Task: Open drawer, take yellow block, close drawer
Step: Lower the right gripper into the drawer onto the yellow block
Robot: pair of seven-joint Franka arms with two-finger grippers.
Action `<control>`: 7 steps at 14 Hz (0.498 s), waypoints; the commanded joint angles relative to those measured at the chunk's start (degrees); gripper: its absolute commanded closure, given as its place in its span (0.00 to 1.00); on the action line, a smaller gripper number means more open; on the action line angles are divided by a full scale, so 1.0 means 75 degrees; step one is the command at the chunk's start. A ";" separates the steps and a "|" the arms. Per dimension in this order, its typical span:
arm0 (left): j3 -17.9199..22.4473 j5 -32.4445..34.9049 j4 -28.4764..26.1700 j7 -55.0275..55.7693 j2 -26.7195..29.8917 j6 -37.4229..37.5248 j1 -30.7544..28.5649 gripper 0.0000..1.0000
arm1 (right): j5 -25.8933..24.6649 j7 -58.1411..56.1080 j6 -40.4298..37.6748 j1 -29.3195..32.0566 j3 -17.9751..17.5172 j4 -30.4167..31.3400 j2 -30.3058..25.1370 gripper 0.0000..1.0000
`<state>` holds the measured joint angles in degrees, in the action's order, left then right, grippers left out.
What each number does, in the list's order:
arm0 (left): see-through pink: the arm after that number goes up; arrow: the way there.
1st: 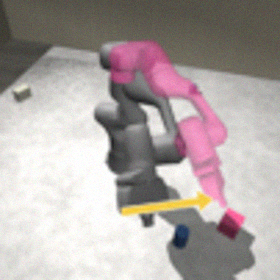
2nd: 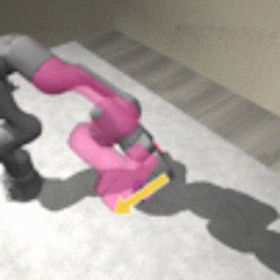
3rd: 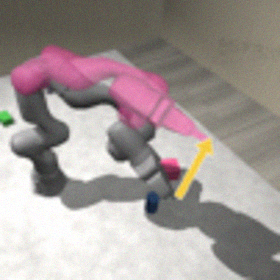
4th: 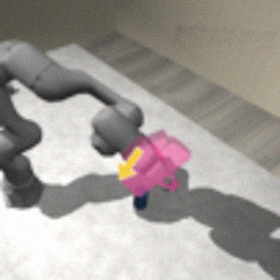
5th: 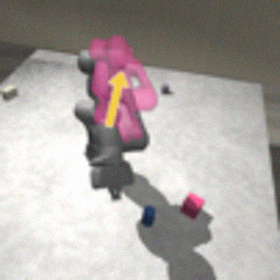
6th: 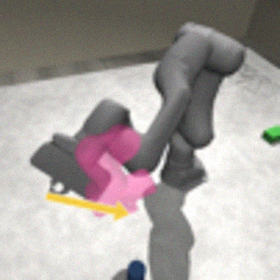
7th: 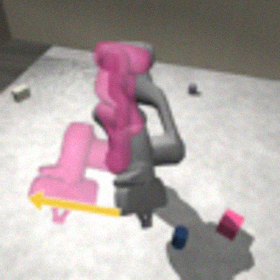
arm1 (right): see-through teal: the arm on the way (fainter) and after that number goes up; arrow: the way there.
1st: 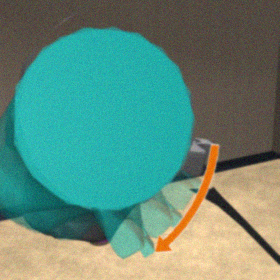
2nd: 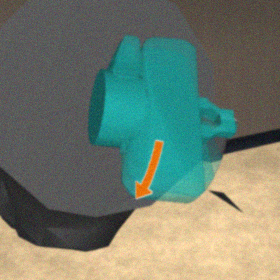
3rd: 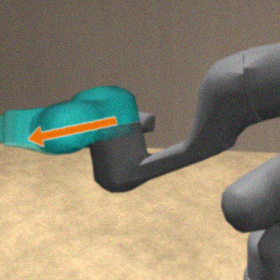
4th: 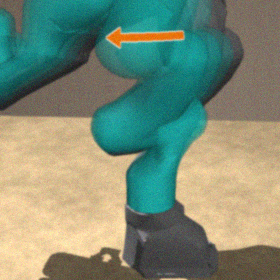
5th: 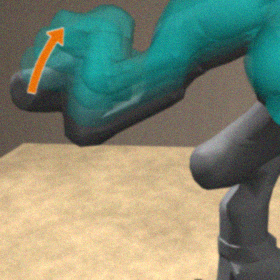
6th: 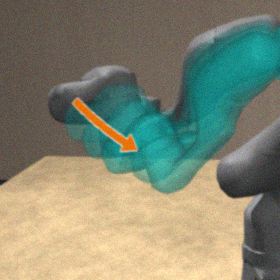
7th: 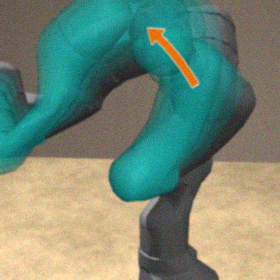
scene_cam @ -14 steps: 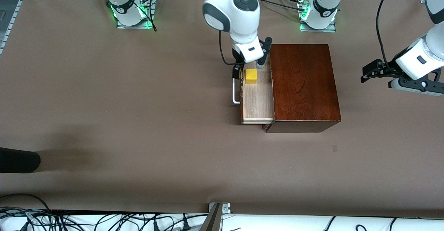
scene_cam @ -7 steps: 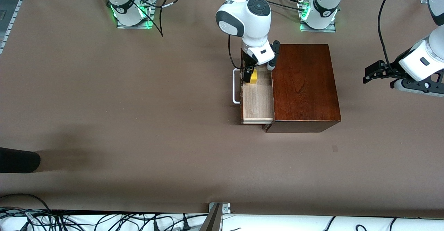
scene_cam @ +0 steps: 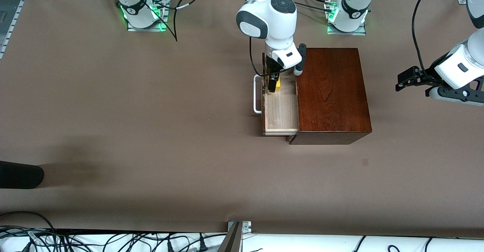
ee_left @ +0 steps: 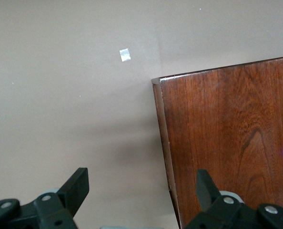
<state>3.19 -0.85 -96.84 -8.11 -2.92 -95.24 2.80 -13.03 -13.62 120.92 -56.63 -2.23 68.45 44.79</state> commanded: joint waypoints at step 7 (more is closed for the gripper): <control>-0.0027 -0.0051 0.0080 -0.0173 -0.0067 -0.0133 -0.0068 0.00 | -0.0384 -0.0175 0.0189 -0.0090 0.0086 -0.0267 0.0427 0.33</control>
<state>3.19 -0.85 -96.84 -8.11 -3.10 -95.83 2.80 -14.99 -13.85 122.40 -56.69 -2.19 68.40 47.07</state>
